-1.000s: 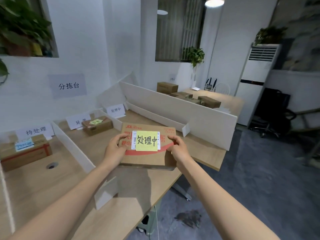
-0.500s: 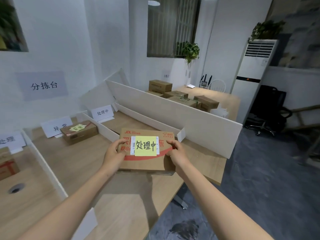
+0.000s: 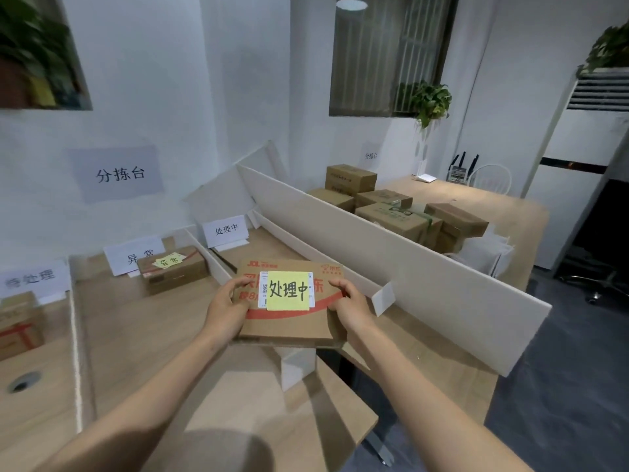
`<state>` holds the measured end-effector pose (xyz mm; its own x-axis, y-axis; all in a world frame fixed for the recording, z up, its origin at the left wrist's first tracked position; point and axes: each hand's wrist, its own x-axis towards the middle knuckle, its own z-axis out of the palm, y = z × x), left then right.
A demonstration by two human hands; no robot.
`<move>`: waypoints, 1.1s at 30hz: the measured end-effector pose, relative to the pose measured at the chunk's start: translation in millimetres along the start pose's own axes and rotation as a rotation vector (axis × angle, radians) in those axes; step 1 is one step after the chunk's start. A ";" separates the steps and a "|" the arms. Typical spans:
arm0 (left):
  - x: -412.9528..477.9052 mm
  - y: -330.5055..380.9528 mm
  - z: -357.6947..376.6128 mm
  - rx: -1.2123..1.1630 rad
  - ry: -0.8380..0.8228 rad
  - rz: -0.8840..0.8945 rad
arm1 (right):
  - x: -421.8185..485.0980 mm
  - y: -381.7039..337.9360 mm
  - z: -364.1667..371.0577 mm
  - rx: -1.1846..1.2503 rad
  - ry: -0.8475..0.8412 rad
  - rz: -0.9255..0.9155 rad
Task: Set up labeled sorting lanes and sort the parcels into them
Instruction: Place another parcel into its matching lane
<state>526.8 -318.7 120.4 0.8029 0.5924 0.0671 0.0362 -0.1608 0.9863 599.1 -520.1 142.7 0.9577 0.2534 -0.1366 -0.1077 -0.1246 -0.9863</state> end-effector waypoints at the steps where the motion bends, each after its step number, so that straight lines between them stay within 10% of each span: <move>1: 6.1 3.1 9.1 0.010 0.016 -0.004 | 12.2 -3.2 -6.1 0.001 -0.021 0.003; 33: 153.2 -23.5 118.6 0.132 0.246 -0.176 | 275.6 10.4 -15.7 -0.161 -0.341 0.084</move>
<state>719.5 -317.8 89.6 0.6102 0.7906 -0.0520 0.2510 -0.1307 0.9591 866.1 -466.6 96.2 0.8006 0.5369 -0.2662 -0.1130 -0.3011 -0.9469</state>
